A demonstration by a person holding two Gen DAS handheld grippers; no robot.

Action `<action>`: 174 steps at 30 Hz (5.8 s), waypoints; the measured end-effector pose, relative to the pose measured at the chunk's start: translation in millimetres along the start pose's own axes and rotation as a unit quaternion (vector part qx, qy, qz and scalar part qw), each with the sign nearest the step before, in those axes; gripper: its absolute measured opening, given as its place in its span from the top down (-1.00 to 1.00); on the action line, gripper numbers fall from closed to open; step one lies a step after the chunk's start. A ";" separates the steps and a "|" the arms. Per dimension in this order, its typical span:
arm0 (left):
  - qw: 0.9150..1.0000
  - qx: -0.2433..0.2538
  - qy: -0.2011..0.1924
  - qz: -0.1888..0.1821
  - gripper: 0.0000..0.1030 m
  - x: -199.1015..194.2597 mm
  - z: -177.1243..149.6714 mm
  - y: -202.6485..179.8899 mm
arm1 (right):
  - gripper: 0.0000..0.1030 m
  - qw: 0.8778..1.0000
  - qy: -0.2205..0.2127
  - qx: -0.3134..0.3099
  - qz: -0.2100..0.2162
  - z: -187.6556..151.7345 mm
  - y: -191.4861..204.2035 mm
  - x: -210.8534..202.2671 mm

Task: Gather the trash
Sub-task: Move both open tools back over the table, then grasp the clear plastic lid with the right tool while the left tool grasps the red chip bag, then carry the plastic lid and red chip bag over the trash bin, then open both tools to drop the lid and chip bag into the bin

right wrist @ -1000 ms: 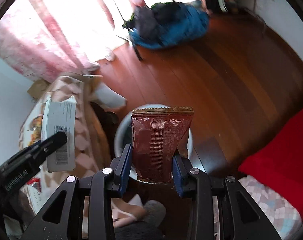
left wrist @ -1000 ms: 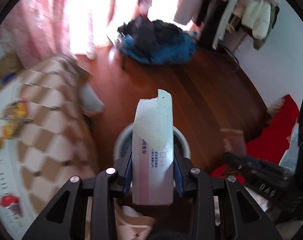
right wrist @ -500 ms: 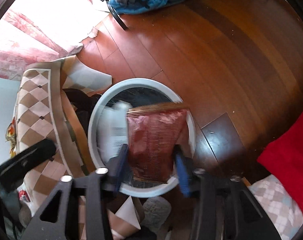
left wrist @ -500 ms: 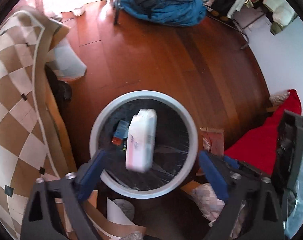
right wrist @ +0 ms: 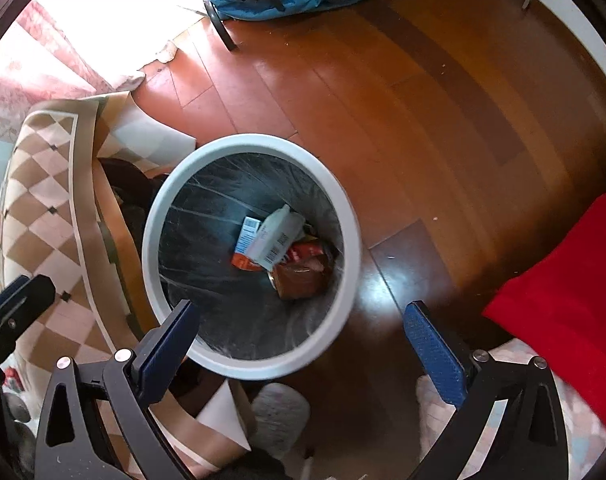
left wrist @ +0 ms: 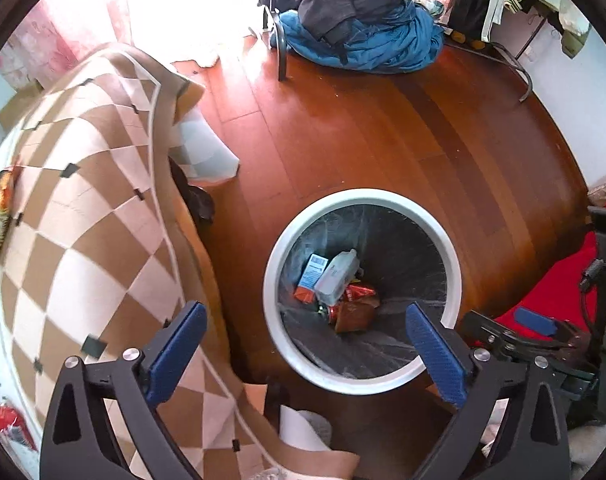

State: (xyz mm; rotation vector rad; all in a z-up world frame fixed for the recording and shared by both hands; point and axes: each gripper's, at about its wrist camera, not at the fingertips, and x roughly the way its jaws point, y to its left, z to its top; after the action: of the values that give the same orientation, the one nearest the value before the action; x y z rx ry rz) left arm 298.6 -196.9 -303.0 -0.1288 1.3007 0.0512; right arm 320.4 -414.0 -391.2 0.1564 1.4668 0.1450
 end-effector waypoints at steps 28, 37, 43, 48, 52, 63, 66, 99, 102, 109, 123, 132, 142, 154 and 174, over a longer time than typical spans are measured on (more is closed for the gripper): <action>0.993 0.003 -0.114 0.016 -0.97 -172.2 -41.1 17.7 | -1.00 0.989 -0.149 -0.008 -0.008 -60.2 56.9 -223.3; 0.988 -0.054 -0.141 0.039 -0.97 -240.8 -74.1 87.5 | -1.00 0.981 -0.181 -0.048 0.045 -102.4 133.9 -296.8; 0.980 -0.120 -0.139 0.083 -0.97 -249.0 -118.0 168.6 | -1.00 0.983 -0.131 -0.102 0.078 -140.9 212.4 -262.7; 0.969 -0.168 -0.096 0.154 -0.97 -218.8 -166.3 239.4 | -1.00 0.986 -0.057 -0.121 0.094 -168.0 267.7 -185.7; 0.961 -0.197 -0.050 0.188 -0.97 -184.4 -202.0 280.8 | -0.95 0.986 -0.004 -0.137 0.100 -190.2 306.2 -125.0; 0.958 -0.203 0.007 0.204 -0.97 -129.6 -225.5 312.5 | -0.14 0.979 0.021 -0.197 0.057 -196.9 374.5 -49.4; 0.960 -0.199 0.008 0.197 -0.97 -125.5 -217.4 312.1 | 0.16 0.975 0.023 -0.218 0.044 -198.1 382.2 -40.5; 0.980 -0.172 -0.045 0.094 0.48 -125.4 -148.3 286.4 | 0.16 0.976 -0.002 -0.211 0.047 -158.8 346.7 -66.9; 0.979 -0.167 -0.061 0.102 0.48 -143.5 -155.7 284.5 | 0.16 0.974 -0.017 -0.221 0.054 -162.0 352.3 -83.6; 0.977 -0.148 -0.114 0.107 0.48 -199.0 -159.2 268.3 | 0.16 0.968 -0.056 -0.231 0.085 -163.9 348.8 -137.8; 0.984 -0.063 -0.163 0.033 0.48 -229.4 -92.0 155.5 | 0.16 0.977 -0.133 -0.153 0.072 -108.8 211.0 -225.3; 0.993 -0.010 -0.119 -0.018 0.48 -154.4 -35.0 51.0 | 0.16 0.991 -0.107 -0.060 0.055 -49.4 85.3 -175.4; 0.998 0.008 -0.050 -0.039 0.47 -48.6 11.4 -10.6 | 0.16 0.997 -0.048 -0.006 0.052 -4.6 12.1 -79.6; 0.999 0.022 0.004 -0.048 0.36 11.7 25.1 -22.4 | 0.16 0.998 -0.007 0.000 0.055 22.8 -1.1 -6.4; 1.000 0.016 -0.010 0.017 -0.97 -2.6 20.7 -10.1 | -1.00 1.000 -0.014 -0.020 -0.006 18.8 16.4 -20.0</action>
State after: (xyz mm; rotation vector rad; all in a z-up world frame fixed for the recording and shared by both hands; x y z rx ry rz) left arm 318.9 -204.2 -294.4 -0.0787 1.2836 0.0596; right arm 337.1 -402.1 -366.7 0.1162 1.4362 0.1618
